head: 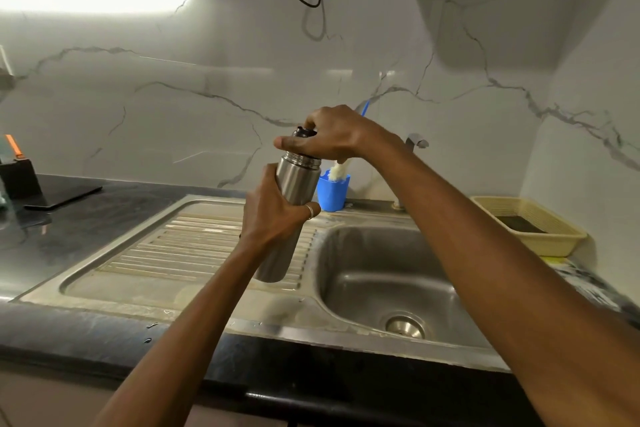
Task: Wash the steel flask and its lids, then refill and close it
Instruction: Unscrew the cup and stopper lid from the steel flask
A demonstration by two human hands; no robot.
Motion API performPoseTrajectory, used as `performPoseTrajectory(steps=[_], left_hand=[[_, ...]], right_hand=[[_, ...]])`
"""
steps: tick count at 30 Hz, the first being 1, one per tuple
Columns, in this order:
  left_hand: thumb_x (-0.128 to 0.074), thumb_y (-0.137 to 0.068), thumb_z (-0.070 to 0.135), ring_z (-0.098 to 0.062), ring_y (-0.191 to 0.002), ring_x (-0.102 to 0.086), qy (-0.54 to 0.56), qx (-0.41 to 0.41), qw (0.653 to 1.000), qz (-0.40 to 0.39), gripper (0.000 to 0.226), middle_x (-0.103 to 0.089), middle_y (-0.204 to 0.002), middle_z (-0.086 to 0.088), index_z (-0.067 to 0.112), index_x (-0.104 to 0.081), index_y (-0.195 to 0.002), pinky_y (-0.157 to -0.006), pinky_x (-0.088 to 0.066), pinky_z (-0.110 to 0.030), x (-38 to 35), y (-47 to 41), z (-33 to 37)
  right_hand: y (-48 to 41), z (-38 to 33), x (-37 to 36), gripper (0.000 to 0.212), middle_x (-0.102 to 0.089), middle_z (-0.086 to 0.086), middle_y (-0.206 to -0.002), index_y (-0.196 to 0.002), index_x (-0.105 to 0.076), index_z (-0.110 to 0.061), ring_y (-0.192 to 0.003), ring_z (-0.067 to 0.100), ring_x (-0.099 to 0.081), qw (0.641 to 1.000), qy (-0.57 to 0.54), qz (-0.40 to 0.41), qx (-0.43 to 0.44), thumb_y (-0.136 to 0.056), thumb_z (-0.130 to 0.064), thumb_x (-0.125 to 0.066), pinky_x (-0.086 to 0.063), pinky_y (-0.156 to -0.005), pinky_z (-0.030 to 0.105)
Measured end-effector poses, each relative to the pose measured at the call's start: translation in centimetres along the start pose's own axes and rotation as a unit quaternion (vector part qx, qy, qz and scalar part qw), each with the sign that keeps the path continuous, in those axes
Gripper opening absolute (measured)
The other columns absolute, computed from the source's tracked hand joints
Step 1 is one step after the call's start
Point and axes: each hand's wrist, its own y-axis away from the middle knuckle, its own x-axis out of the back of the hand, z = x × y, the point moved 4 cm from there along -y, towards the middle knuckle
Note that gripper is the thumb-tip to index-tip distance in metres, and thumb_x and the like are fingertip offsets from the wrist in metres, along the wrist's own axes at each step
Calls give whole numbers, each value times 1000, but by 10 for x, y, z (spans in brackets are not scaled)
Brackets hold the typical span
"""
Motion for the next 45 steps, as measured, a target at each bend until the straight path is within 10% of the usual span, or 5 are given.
performPoseTrajectory(steps=[8,15,21,37,45], left_hand=[[-89,-71,28,-11,-77,-51,-12,2,1000,6,77,-53,-103,-1,12,-45,-132,-61,-33,-10,6,0,-1],[-89,-69,28,-1,-71,-50,-11,-6,1000,8,73,-57,-98,1,14,-48,-128,-60,-35,-12,5,-1,4],[-89,-69,30,-9,-74,-52,-15,-4,1000,4,76,-56,-102,-1,14,-46,-130,-61,-36,-13,8,-2,-2],[-88,-73,28,-8,-78,-53,-1,15,998,67,75,-54,-103,-2,11,-43,-131,-64,-40,-16,75,-15,-44],[-81,-60,44,-16,-86,-55,4,42,992,119,86,-52,-105,-1,11,-43,-129,-71,-43,-21,128,-19,-85]], right_hand=[[6,8,-1,56,-61,3,-125,-141,-54,-18,-111,16,-62,942,-306,-103,95,-89,-5,-71,-57,-82,19],[0,-2,5,75,-66,4,-113,-124,-61,-11,-96,21,-68,998,-53,-43,-14,-85,-75,-55,-61,-78,34],[-2,-7,15,42,-68,4,-114,-124,-64,-15,-97,16,-67,992,-88,-74,48,-92,-41,-69,-59,-79,30],[-22,6,-41,43,-61,20,-127,-125,-58,-6,-111,32,-69,782,-621,-52,6,-86,0,-74,-57,-95,38],[-46,-45,-113,36,-64,9,-111,-108,-56,-16,-105,22,-62,921,-385,-54,-26,-82,-24,-80,-55,-89,38]])
